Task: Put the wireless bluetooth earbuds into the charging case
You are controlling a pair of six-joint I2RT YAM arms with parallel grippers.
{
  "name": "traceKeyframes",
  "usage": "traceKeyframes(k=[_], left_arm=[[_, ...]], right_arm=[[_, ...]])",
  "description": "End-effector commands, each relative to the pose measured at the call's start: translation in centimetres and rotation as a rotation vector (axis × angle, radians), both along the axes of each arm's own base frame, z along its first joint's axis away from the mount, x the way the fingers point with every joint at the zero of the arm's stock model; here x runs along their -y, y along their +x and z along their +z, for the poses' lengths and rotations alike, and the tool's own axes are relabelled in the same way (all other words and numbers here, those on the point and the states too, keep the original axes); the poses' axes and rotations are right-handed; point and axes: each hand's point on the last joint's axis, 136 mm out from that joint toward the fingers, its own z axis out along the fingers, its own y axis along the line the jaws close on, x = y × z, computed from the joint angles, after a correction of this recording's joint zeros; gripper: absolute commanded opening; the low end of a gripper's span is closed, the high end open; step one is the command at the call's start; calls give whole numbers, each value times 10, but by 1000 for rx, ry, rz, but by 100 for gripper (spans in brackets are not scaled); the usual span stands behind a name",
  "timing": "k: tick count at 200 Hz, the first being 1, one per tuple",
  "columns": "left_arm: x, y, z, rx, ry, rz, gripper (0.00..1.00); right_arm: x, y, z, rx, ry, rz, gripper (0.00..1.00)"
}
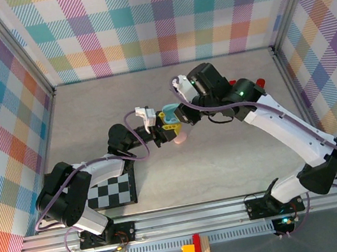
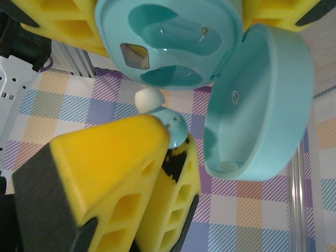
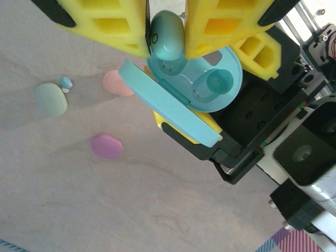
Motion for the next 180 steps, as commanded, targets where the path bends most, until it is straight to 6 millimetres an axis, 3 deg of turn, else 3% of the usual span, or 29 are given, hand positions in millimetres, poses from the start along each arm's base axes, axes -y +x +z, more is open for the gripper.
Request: traceKeyframes(k=[1,124,180], left_arm=[[-4,-3,9,61,-19,-10,42],[-4,-3,11,60,-23,-15,42],[-4,-3,11,59,-23,-13,42]], right_arm=[[-1,-1,7,19,-7,15,22],[-10,-4,-12,-37,-26,54,23],[-9,-6,-4,-11,-9,51,37]])
